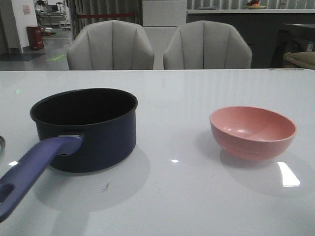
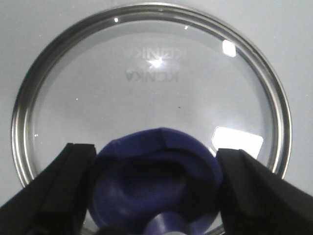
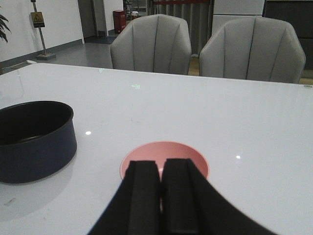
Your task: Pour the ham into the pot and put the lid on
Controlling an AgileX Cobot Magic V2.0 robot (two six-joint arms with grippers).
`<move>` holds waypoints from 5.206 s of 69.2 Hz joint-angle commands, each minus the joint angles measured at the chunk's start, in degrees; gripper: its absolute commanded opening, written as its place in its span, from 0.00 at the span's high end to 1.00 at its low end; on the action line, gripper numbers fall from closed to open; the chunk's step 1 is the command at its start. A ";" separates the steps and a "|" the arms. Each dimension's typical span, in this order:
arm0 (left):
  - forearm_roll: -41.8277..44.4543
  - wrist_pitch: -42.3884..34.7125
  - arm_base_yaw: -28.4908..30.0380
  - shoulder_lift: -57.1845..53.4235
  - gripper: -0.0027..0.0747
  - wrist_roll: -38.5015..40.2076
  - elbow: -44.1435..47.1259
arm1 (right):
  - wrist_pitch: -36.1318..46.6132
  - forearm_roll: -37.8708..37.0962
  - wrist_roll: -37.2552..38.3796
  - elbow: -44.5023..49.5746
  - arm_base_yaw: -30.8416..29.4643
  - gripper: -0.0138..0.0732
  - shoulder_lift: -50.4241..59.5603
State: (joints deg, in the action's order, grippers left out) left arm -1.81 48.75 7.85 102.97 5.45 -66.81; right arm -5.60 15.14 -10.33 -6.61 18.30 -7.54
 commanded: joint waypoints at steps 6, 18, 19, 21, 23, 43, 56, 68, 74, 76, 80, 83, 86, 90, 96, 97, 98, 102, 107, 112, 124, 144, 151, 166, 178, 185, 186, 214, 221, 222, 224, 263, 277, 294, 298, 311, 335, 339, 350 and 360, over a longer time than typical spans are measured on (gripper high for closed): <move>-0.05 -0.54 0.04 -2.18 0.48 -0.12 -1.54 | 4.12 0.36 -0.25 -1.77 0.06 0.66 -0.50; -0.05 -0.68 0.04 -2.88 0.50 -0.49 -1.54 | 4.12 0.36 -0.25 -1.77 0.06 0.66 -0.50; -0.05 -0.82 0.04 -2.99 0.50 -0.49 -1.54 | 4.12 0.36 -0.25 -1.77 0.06 0.66 -0.50; -0.05 -1.03 0.04 -3.23 0.50 -0.49 -1.54 | 4.12 0.36 -0.25 -1.77 0.06 0.66 -0.50; -0.05 -1.31 0.04 -3.56 0.50 -0.49 -1.54 | 4.12 0.36 -0.25 -1.77 0.06 0.66 -0.50; -0.09 -3.49 0.04 -9.18 0.50 -1.76 -2.68 | 4.12 0.36 -0.25 -1.77 0.06 0.66 -0.50; -1.75 -2.03 -0.09 -12.71 0.50 -2.55 -6.86 | 4.12 0.36 -0.25 -1.77 0.06 0.66 -0.50; -4.79 1.26 -4.49 -14.25 0.50 -6.32 -13.98 | 4.12 0.36 -0.25 -1.77 0.06 0.66 -0.50; -6.52 3.36 -8.87 -14.13 0.50 -9.65 -17.84 | 4.12 0.36 -0.25 -1.77 0.06 0.66 -0.50; -6.52 3.84 -10.44 -13.97 0.50 -9.91 -18.80 | 4.12 0.36 -0.25 -1.77 0.06 0.66 -0.50; -6.52 4.47 -13.55 -13.55 0.51 -10.04 -20.53 | 4.12 0.36 -0.25 -1.77 0.06 0.66 -0.50; -6.52 4.83 -16.51 -12.73 0.52 -10.30 -22.19 | 4.12 0.36 -0.25 -1.77 0.06 0.66 -0.50; -6.52 5.18 -17.90 -12.20 0.53 -10.30 -23.03 | 4.12 0.36 -0.25 -1.77 0.06 0.66 -0.50; -6.52 6.77 -20.37 -10.43 0.53 -10.30 -24.98 | 4.12 0.36 -0.25 -1.77 0.06 0.66 -0.50; -6.41 10.55 -23.62 -7.37 0.53 -10.35 -28.70 | 4.12 0.36 -0.25 -1.77 0.06 0.66 -0.50; -6.27 11.53 -24.24 -6.26 0.53 -10.35 -29.61 | 4.12 0.36 -0.25 -1.77 0.06 0.66 -0.50; -6.27 11.83 -24.44 -6.26 0.53 -10.35 -29.92 | 4.12 0.36 -0.25 -1.77 0.06 0.66 -0.50; -5.60 14.04 -25.78 -3.99 0.53 -10.35 -32.24 | 4.12 0.36 -0.25 -1.77 0.06 0.66 -0.50; -5.50 16.52 -27.03 -1.21 0.53 -10.35 -34.77 | 4.12 0.36 -0.25 -1.77 0.06 0.66 -0.50; -5.42 18.46 -27.94 0.84 0.53 -10.35 -36.97 | 4.12 0.36 -0.25 -1.77 0.06 0.66 -0.50; -4.53 22.62 -28.78 4.66 0.53 -10.35 -39.34 | 4.12 0.36 -0.25 -1.77 0.06 0.66 -0.50; -3.50 23.91 -28.81 5.59 0.53 -10.35 -39.37 | 4.12 0.36 -0.25 -1.77 0.06 0.66 -0.50; -4.61 23.91 -28.81 5.59 0.53 -10.35 -39.37 | 4.12 0.36 -0.25 -1.77 0.06 0.66 -0.50; -4.90 24.00 -29.41 5.59 0.53 -10.35 -39.37 | 4.12 0.36 -0.25 -1.77 0.06 0.66 -0.50; -3.20 24.00 -29.92 5.59 0.53 -10.35 -39.12 | 4.12 0.36 -0.25 -1.77 0.06 0.66 -0.50; -3.20 24.00 -29.92 5.59 0.53 -10.35 -39.12 | 4.12 0.36 -0.25 -1.77 0.06 0.66 -0.50; -3.20 24.00 -30.10 5.59 0.53 -10.35 -39.12 | 4.12 0.36 -0.25 -1.77 0.06 0.66 -0.50; -1.31 24.00 -31.18 3.80 0.53 -10.35 -35.70 | 4.12 0.36 -0.25 -1.77 0.06 0.66 -0.50; -1.14 24.00 -31.18 3.33 0.53 -10.35 -35.57 | 4.12 0.36 -0.25 -1.77 0.06 0.66 -0.50; -1.14 24.00 -31.18 3.33 0.53 -10.35 -35.57 | 4.12 0.36 -0.25 -1.77 0.06 0.66 -0.50; -1.14 24.00 -31.18 3.33 0.53 -10.35 -35.57 | 4.12 0.36 -0.25 -1.77 0.06 0.66 -0.50; -1.52 22.76 -31.18 4.50 0.53 -10.46 -35.57 | 4.12 0.36 -0.25 -1.77 0.06 0.66 -0.50; -2.04 22.40 -31.18 4.50 0.50 -10.45 -35.57 | 4.12 0.36 -0.25 -1.77 0.06 0.66 -0.50; -2.04 22.14 -31.18 4.50 0.32 -10.45 -35.57 | 4.12 0.36 -0.25 -1.77 0.06 0.66 -0.50; -2.04 22.14 -31.18 4.50 0.31 -10.45 -35.57 | 4.12 0.36 -0.25 -1.77 0.06 0.66 -0.50; -2.04 22.01 -31.18 4.50 0.23 -10.45 -35.57 | 4.12 0.36 -0.25 -1.77 0.06 0.66 -0.50; -2.44 21.92 -31.18 4.50 0.11 -10.45 -36.09 | 4.12 0.36 -0.25 -1.77 0.06 0.66 -0.50; -2.44 22.02 -31.18 4.22 0.11 -10.45 -36.80 | 4.12 0.36 -0.25 -1.77 0.06 0.66 -0.50; -2.44 22.03 -31.18 1.49 0.11 -10.45 -37.50 | 4.12 0.36 -0.25 -1.77 0.06 0.66 -0.50; -2.44 22.23 -30.80 -3.18 0.11 -10.45 -36.31 | 4.12 0.36 -0.25 -1.77 0.06 0.66 -0.50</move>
State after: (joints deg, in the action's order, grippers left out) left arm -3.48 71.16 -22.86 105.95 -4.99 -102.17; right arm -5.60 15.14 -10.33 -6.61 18.30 -7.54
